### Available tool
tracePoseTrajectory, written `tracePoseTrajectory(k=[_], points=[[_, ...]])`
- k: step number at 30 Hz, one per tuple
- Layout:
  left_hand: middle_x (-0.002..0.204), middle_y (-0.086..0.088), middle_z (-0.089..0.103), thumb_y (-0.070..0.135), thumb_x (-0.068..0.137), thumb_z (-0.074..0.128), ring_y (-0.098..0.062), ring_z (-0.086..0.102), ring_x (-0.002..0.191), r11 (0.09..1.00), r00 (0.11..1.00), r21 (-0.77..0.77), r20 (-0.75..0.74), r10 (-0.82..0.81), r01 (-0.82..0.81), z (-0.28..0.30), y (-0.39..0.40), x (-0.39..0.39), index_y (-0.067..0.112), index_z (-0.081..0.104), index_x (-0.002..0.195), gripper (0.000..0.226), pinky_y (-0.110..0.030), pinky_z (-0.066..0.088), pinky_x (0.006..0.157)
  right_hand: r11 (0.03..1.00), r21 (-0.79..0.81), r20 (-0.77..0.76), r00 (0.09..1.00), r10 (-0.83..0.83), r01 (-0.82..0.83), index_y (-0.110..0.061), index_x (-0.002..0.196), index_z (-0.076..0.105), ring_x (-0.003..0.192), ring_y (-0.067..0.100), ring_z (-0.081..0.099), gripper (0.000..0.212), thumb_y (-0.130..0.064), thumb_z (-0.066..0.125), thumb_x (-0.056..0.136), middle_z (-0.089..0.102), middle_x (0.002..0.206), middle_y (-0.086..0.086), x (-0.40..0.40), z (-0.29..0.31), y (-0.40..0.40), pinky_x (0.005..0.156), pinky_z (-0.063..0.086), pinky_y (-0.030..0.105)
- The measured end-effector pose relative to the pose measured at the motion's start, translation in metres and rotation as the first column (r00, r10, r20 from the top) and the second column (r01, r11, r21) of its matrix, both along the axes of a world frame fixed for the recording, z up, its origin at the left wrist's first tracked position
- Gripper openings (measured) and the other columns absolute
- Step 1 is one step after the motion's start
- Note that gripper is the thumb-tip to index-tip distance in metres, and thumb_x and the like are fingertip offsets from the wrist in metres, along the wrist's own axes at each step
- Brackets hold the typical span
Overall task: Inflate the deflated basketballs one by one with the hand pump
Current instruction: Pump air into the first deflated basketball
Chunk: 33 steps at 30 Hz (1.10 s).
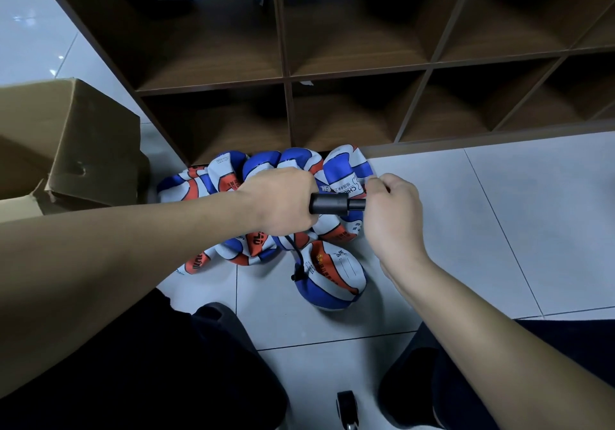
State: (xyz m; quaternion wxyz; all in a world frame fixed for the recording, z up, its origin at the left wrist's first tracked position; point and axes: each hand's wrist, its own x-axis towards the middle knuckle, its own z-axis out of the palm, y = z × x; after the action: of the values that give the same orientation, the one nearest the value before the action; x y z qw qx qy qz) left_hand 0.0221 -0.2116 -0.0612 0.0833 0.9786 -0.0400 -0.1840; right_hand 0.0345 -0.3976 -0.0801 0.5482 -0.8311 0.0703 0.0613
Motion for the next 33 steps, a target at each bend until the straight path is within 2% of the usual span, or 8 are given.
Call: tracePoseTrajectory(k=[3,8,13,16,19,23,26,33], points=[[0.064,0.001,0.06,0.034,0.092,0.067,-0.019,0.057,0.057,1.0,1.0,0.014,0.022,-0.014,0.014,-0.002,-0.004,0.0,0.024,0.062,0.074,0.021,-0.03,0.045,0.053,1.0,-0.006,-0.009,1.0,0.014,-0.015,-0.015,0.071,0.045,0.055,0.014,0.039,0.036,-0.023,0.05,0.106,0.046,0.063,-0.005,-0.003,-0.002,0.004,0.049,0.035,0.023],[0.067,0.001,0.064,0.036,0.09,0.065,-0.021,0.064,0.062,1.0,0.999,-0.007,0.026,-0.03,0.031,-0.006,-0.007,0.003,0.026,0.067,0.08,0.014,-0.035,0.054,0.056,0.996,0.017,-0.068,0.994,0.083,-0.082,-0.014,0.084,0.064,0.073,0.024,0.062,0.027,-0.026,0.051,0.105,0.066,0.085,0.006,-0.002,-0.003,0.007,0.063,0.049,0.032],[0.061,0.003,0.06,0.037,0.093,0.064,-0.02,0.058,0.056,0.998,0.999,-0.051,0.008,-0.048,0.048,-0.008,0.003,0.008,0.023,0.064,0.075,0.022,-0.033,0.047,0.052,0.991,-0.014,-0.122,0.984,0.131,-0.134,-0.012,0.078,0.06,0.062,0.019,0.046,0.032,-0.03,0.057,0.104,0.055,0.068,-0.002,0.008,0.003,0.001,0.058,0.037,0.031],[0.057,0.003,0.055,0.037,0.095,0.064,-0.018,0.052,0.051,0.998,0.999,-0.067,-0.034,-0.007,0.004,-0.013,0.02,0.009,0.022,0.061,0.071,0.029,-0.036,0.047,0.053,0.999,-0.001,-0.163,0.986,0.039,-0.04,-0.02,0.065,0.044,0.059,0.024,0.032,0.032,-0.026,0.06,0.093,0.035,0.055,-0.004,0.022,0.007,-0.013,0.056,0.025,0.035],[0.061,-0.004,0.06,0.041,0.095,0.068,-0.019,0.056,0.052,0.995,0.994,-0.094,-0.104,0.015,-0.025,-0.021,0.041,0.008,0.023,0.062,0.073,0.03,-0.044,0.054,0.057,0.997,0.033,-0.201,0.978,-0.064,0.072,-0.023,0.062,0.031,0.065,0.025,0.02,0.035,-0.018,0.059,0.083,0.024,0.06,0.0,0.036,0.013,-0.028,0.059,0.016,0.04],[0.065,-0.01,0.063,0.038,0.096,0.07,-0.02,0.055,0.052,0.991,0.993,-0.128,-0.119,0.022,-0.037,-0.022,0.045,0.009,0.021,0.062,0.074,0.029,-0.043,0.053,0.058,0.991,0.038,-0.193,0.974,-0.12,0.13,-0.022,0.067,0.032,0.074,0.027,0.02,0.035,-0.017,0.061,0.085,0.022,0.068,0.002,0.042,0.018,-0.031,0.065,0.017,0.047],[0.059,-0.001,0.057,0.036,0.097,0.067,-0.019,0.053,0.051,0.995,0.997,-0.093,-0.07,0.03,-0.037,-0.023,0.031,0.011,0.022,0.059,0.071,0.031,-0.038,0.048,0.055,0.991,0.032,-0.132,0.983,-0.125,0.131,-0.021,0.06,0.024,0.068,0.026,0.021,0.044,-0.015,0.058,0.087,0.02,0.056,-0.008,0.038,0.014,-0.027,0.062,0.017,0.041],[0.062,0.004,0.058,0.032,0.094,0.063,-0.019,0.057,0.056,1.0,1.0,-0.026,0.007,0.016,-0.016,-0.015,0.011,0.011,0.026,0.059,0.071,0.025,-0.029,0.039,0.052,0.993,-0.005,-0.065,0.991,-0.119,0.119,-0.018,0.063,0.029,0.049,0.015,0.025,0.041,-0.014,0.053,0.097,0.028,0.042,-0.011,0.012,0.004,-0.004,0.054,0.022,0.033]])
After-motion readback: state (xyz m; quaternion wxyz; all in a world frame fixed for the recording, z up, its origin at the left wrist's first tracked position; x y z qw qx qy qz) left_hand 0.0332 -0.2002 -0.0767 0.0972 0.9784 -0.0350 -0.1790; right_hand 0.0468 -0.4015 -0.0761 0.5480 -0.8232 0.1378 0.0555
